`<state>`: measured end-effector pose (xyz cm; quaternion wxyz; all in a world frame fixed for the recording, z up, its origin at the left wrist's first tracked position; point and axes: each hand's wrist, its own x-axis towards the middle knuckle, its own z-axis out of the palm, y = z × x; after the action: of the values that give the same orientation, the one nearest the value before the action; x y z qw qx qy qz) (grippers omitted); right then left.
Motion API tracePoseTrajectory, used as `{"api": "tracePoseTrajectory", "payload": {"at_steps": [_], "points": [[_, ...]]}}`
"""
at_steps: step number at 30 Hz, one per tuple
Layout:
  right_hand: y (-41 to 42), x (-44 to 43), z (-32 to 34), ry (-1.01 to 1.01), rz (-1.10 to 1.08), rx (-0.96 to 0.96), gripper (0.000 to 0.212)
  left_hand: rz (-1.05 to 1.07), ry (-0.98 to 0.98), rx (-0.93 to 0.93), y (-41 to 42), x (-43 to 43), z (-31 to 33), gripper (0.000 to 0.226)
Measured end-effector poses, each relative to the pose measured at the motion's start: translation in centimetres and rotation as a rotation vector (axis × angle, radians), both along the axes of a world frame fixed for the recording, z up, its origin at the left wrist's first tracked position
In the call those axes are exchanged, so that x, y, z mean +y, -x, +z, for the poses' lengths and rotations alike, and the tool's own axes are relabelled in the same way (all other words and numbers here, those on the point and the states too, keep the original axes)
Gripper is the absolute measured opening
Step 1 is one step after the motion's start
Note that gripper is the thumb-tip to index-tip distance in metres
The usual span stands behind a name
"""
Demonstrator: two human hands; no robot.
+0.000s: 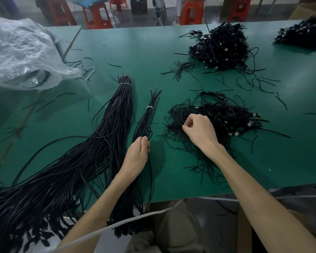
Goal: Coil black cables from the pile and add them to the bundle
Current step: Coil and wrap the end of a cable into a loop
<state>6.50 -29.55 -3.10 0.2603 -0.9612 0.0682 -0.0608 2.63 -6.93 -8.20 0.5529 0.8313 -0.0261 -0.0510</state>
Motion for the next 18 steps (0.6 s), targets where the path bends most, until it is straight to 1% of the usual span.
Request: {"api": "tracePoseTrajectory", "payload": {"at_steps": [2, 5, 7, 8, 9, 12, 18], "points": [[0.3, -0.2, 0.5, -0.15, -0.004, 0.026, 0.008, 0.0, -0.004, 0.013, 0.0, 0.0, 0.1, 0.043], [1.4, 0.1, 1.7, -0.462, 0.038, -0.024, 0.008, -0.002, 0.003, 0.063, -0.2, -0.1, 0.5, 0.042], [2.6, 0.7, 2.5, -0.725, 0.118, -0.033, 0.007, -0.014, 0.033, 0.123, -0.3, -0.2, 1.2, 0.041], [3.3, 1.1, 2.7, -0.843, 0.166, -0.001, 0.007, -0.026, 0.055, 0.152, -0.4, -0.2, 1.6, 0.04], [3.9, 1.6, 2.7, -0.917, 0.213, 0.044, 0.008, -0.044, 0.078, 0.175, -0.4, -0.2, 2.0, 0.039], [5.3, 3.2, 2.0, -0.944, 0.304, 0.135, 0.008, -0.128, 0.11, 0.229, -0.2, -0.2, 3.3, 0.037], [6.3, 4.5, 0.5, -1.017, 0.236, 0.215, 0.016, -0.284, 0.156, 0.238, 1.0, -0.1, 5.3, 0.036]]}}
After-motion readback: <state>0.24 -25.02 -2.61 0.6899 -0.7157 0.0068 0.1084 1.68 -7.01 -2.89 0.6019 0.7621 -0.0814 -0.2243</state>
